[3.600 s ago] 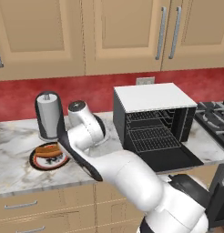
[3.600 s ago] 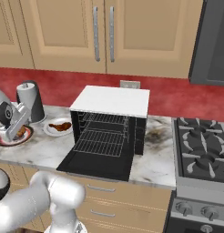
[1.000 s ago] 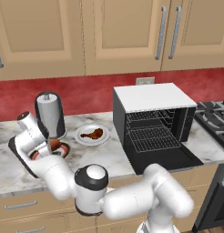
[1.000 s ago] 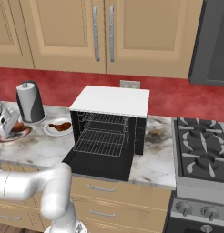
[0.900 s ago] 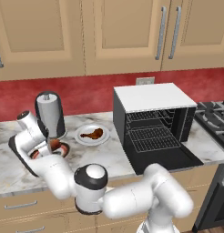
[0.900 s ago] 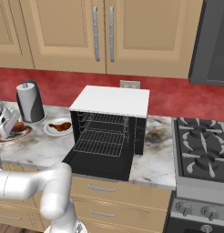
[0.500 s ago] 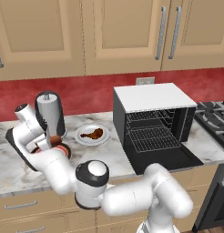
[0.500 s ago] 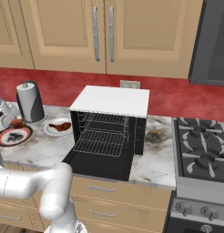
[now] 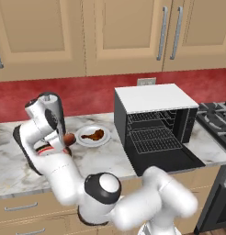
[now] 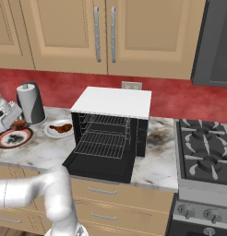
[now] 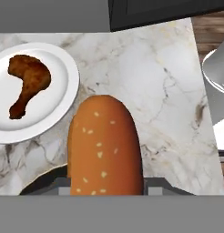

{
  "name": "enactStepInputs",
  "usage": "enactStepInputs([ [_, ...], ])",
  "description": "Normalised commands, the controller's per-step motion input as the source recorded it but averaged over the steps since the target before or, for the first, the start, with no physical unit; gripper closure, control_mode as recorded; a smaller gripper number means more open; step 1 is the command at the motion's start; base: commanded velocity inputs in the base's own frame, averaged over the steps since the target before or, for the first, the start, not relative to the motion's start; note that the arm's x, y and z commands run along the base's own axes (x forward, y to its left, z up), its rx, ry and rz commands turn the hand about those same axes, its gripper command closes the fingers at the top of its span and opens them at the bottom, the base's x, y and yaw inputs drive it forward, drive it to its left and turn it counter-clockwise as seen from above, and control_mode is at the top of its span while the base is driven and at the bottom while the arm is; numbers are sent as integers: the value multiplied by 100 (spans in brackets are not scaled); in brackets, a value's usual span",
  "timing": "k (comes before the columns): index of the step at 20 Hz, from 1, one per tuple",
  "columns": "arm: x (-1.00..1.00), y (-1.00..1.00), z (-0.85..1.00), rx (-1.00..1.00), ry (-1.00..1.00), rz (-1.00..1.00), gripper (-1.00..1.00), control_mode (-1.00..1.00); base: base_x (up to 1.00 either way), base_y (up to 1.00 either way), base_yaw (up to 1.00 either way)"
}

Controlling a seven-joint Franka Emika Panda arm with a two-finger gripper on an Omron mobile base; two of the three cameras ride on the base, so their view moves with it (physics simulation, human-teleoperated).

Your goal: Open the toaster oven door. Place the hotdog bun on the bottom rack in the toaster oven and place the chicken drumstick on the top rack.

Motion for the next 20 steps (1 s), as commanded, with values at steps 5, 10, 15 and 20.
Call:
enactStepInputs([
  [5, -87, -100, 10, 2, -18, 8, 100, -100, 0, 0, 0],
  [10, -69, -100, 27, 7, -8, 2, 100, -100, 0, 0, 0],
  [15, -37, -100, 27, 11, -3, 0, 100, -100, 0, 0, 0],
  [20, -9, -100, 13, 9, -10, 0, 100, -100, 0, 0, 0],
])
